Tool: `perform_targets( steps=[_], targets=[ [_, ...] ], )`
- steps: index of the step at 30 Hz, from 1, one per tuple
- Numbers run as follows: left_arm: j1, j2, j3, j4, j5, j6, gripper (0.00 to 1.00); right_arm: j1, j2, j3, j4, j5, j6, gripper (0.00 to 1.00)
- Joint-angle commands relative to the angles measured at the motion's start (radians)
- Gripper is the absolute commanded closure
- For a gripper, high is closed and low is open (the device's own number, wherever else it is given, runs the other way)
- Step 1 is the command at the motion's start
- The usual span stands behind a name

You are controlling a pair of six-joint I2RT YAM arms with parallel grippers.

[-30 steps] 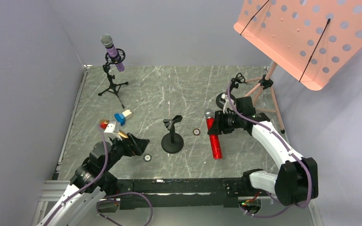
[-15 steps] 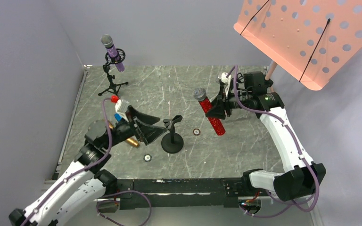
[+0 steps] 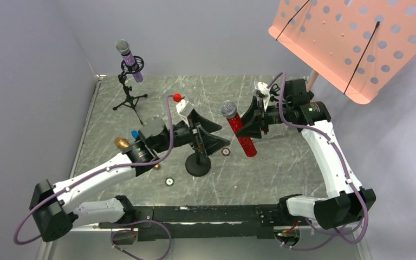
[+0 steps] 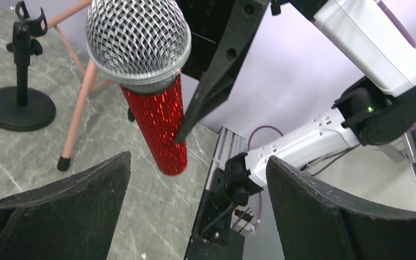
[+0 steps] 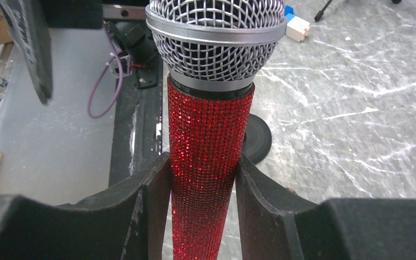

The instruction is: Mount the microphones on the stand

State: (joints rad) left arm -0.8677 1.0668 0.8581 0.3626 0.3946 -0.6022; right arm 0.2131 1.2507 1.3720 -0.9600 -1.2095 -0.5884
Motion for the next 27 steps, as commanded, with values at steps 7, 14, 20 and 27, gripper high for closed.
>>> perform_targets(
  steps=[7, 14, 20, 27],
  targets=[
    [-0.065, 0.175, 0.134, 0.197, -0.107, 0.074, 0.01, 0.004, -0.006, 0.037, -0.056, -0.124, -0.085, 1.00],
    [-0.075, 0.211, 0.140, 0.235, -0.132, 0.081, 0.07, 0.005, -0.016, 0.015, -0.049, -0.141, -0.088, 1.00],
    [-0.076, 0.230, 0.156, 0.254, -0.151, 0.098, 0.19, 0.005, -0.018, -0.003, -0.039, -0.141, -0.083, 1.00],
    [-0.076, 0.265, 0.202, 0.220, -0.148, 0.121, 0.51, 0.008, -0.025, -0.021, -0.032, -0.135, -0.082, 1.00]
  ],
)
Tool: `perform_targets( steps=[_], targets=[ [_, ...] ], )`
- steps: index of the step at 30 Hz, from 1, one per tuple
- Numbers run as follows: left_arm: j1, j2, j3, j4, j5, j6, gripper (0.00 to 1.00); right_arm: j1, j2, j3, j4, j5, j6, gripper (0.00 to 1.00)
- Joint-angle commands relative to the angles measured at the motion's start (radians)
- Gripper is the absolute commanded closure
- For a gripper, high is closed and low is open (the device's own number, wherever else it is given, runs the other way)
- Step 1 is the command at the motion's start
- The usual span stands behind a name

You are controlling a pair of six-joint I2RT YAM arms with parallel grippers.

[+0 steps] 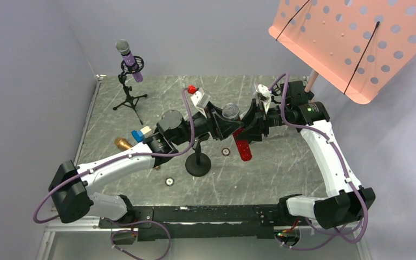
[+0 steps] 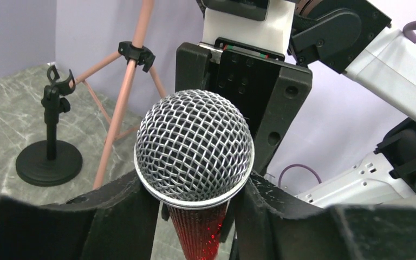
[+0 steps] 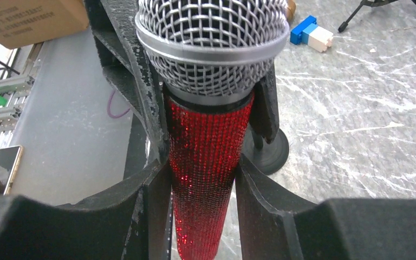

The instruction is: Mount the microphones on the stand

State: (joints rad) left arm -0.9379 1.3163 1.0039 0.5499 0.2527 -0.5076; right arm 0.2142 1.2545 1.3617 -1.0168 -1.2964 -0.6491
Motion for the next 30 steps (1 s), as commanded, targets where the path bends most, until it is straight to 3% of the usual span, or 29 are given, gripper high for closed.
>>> perform_targets(
  steps=[1, 3, 6, 8, 11, 15, 21, 22, 23, 30],
  targets=[
    [-0.006, 0.020, 0.061, 0.030, -0.001, 0.030, 0.58, 0.006, -0.032, -0.015, 0.030, -0.047, -0.018, 1.00],
    [-0.006, 0.025, 0.068, 0.030, 0.019, 0.037, 0.77, 0.006, -0.036, -0.025, 0.044, -0.044, -0.007, 1.00],
    [-0.006, 0.026, 0.074, 0.038, 0.058, 0.055, 0.93, 0.007, -0.044, -0.034, 0.057, -0.041, 0.006, 1.00],
    [-0.006, 0.024, 0.073, 0.043, 0.077, 0.075, 0.99, 0.005, -0.051, -0.041, 0.078, -0.039, 0.024, 0.93],
    [-0.004, 0.013, 0.072, 0.047, 0.098, 0.103, 1.00, 0.005, -0.065, -0.059, 0.110, -0.037, 0.052, 0.78],
    [-0.004, -0.004, 0.080, 0.040, 0.118, 0.140, 1.00, 0.005, -0.085, -0.089, 0.155, -0.040, 0.095, 0.49],
    [0.000, 0.009, 0.103, 0.041, 0.154, 0.148, 1.00, 0.005, -0.102, -0.127, 0.238, -0.072, 0.164, 0.21],
    [0.000, 0.016, 0.107, 0.045, 0.163, 0.143, 1.00, 0.005, -0.100, -0.130, 0.259, -0.082, 0.186, 0.07],
    [0.001, 0.022, 0.112, 0.051, 0.169, 0.137, 1.00, 0.005, -0.096, -0.130, 0.278, -0.091, 0.208, 0.01],
    [0.001, 0.057, 0.136, 0.081, 0.191, 0.121, 1.00, 0.005, -0.038, -0.108, 0.342, -0.167, 0.297, 0.00]
  ],
)
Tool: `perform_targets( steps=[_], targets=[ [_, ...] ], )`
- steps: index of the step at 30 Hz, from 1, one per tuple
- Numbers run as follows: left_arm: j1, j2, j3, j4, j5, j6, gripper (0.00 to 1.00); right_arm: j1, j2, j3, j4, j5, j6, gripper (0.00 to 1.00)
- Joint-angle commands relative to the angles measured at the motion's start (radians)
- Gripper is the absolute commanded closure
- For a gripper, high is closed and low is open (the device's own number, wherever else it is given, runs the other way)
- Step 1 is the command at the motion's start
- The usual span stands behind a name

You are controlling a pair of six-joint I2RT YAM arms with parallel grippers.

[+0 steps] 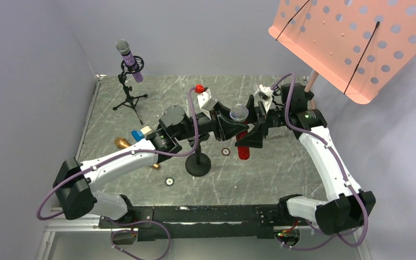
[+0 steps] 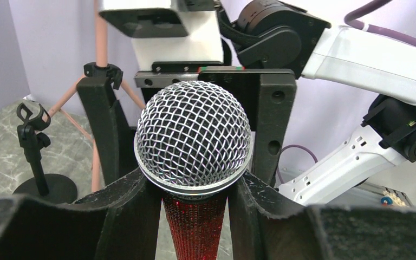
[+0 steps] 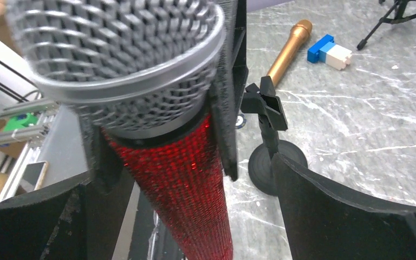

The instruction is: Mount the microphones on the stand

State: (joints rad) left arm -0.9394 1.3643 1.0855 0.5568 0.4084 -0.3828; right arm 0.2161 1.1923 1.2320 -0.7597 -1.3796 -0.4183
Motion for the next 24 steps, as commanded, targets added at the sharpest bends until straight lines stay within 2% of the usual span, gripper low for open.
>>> perform_targets(
  steps=[1, 6, 11, 16, 20, 24],
  targets=[
    [0.002, 0.012, 0.057, 0.074, 0.038, -0.003, 1.00, 0.003, 0.029, 0.022, 0.087, -0.085, 0.069, 0.00],
    [0.003, -0.003, 0.065, 0.049, 0.040, 0.024, 1.00, 0.003, 0.007, -0.016, 0.070, -0.022, 0.014, 0.00],
    [0.024, -0.038, 0.064, 0.027, 0.053, 0.034, 1.00, 0.002, -0.103, -0.126, 0.070, 0.070, -0.114, 0.00],
    [0.052, -0.067, 0.063, 0.028, 0.070, 0.023, 1.00, 0.002, -0.176, -0.284, 0.247, 0.028, -0.007, 0.00],
    [0.057, -0.078, 0.072, 0.026, 0.081, 0.015, 1.00, 0.003, -0.163, -0.300, 0.287, 0.009, 0.011, 0.01],
    [0.058, -0.080, 0.081, 0.029, 0.084, 0.011, 1.00, 0.003, -0.109, -0.277, 0.290, -0.026, 0.025, 0.06]
  ],
)
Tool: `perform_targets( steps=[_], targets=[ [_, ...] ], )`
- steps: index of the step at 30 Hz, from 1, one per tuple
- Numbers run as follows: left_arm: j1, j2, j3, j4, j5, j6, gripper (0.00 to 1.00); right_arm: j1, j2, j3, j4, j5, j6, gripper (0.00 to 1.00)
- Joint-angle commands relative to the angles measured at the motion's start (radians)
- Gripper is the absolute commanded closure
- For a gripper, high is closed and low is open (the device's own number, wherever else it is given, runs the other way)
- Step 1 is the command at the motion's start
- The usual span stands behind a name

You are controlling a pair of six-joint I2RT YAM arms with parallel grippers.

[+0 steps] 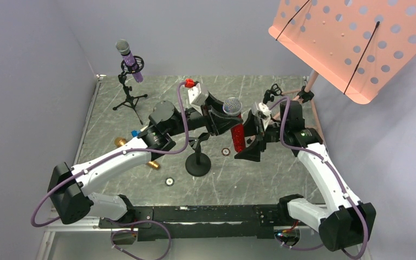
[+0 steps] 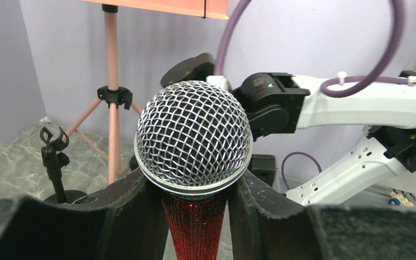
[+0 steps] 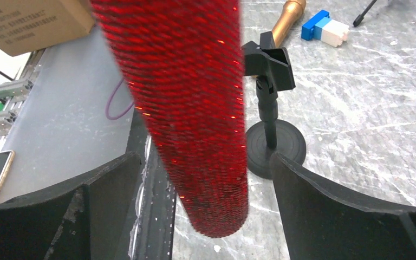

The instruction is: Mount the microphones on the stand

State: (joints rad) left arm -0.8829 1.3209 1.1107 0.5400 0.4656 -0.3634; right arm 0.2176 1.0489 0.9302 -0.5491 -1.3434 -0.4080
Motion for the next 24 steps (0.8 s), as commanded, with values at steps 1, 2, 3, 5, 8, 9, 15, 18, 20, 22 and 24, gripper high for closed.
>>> perform_targets(
  steps=[1, 2, 3, 5, 8, 9, 15, 18, 20, 22, 24],
  targets=[
    [0.002, -0.035, 0.061, 0.041, 0.028, -0.008, 1.00, 0.002, 0.046, 0.031, 0.067, -0.063, 0.004, 0.07],
    [0.002, -0.035, 0.065, 0.035, 0.029, -0.005, 1.00, 0.002, 0.051, 0.039, 0.052, -0.062, -0.009, 0.08],
    [0.004, -0.034, 0.072, 0.030, 0.032, -0.003, 1.00, 0.001, 0.054, 0.043, 0.040, -0.063, -0.017, 0.09],
    [0.005, -0.032, 0.075, 0.017, 0.035, 0.003, 1.00, 0.002, 0.047, 0.037, 0.056, -0.063, -0.005, 0.12],
    [0.009, -0.035, 0.076, 0.012, 0.037, 0.006, 1.00, 0.001, 0.026, 0.000, 0.141, -0.067, 0.065, 0.16],
    [0.011, -0.035, 0.076, 0.012, 0.041, 0.003, 1.00, 0.002, 0.019, -0.014, 0.178, -0.071, 0.096, 0.17],
    [0.013, -0.029, 0.083, 0.010, 0.050, -0.005, 1.00, 0.002, 0.022, -0.028, 0.253, -0.106, 0.170, 0.26],
    [0.014, -0.025, 0.079, 0.019, 0.047, -0.012, 1.00, 0.003, 0.035, -0.027, 0.253, -0.125, 0.172, 0.38],
    [0.015, -0.024, 0.077, 0.023, 0.045, -0.015, 1.00, 0.006, 0.037, -0.036, 0.267, -0.129, 0.183, 0.49],
    [0.014, -0.023, 0.078, 0.023, 0.044, -0.016, 1.00, 0.009, 0.035, -0.050, 0.297, -0.128, 0.202, 0.67],
    [0.015, -0.024, 0.081, 0.024, 0.045, -0.017, 1.00, 0.010, 0.032, -0.060, 0.319, -0.129, 0.221, 0.82]
  ],
)
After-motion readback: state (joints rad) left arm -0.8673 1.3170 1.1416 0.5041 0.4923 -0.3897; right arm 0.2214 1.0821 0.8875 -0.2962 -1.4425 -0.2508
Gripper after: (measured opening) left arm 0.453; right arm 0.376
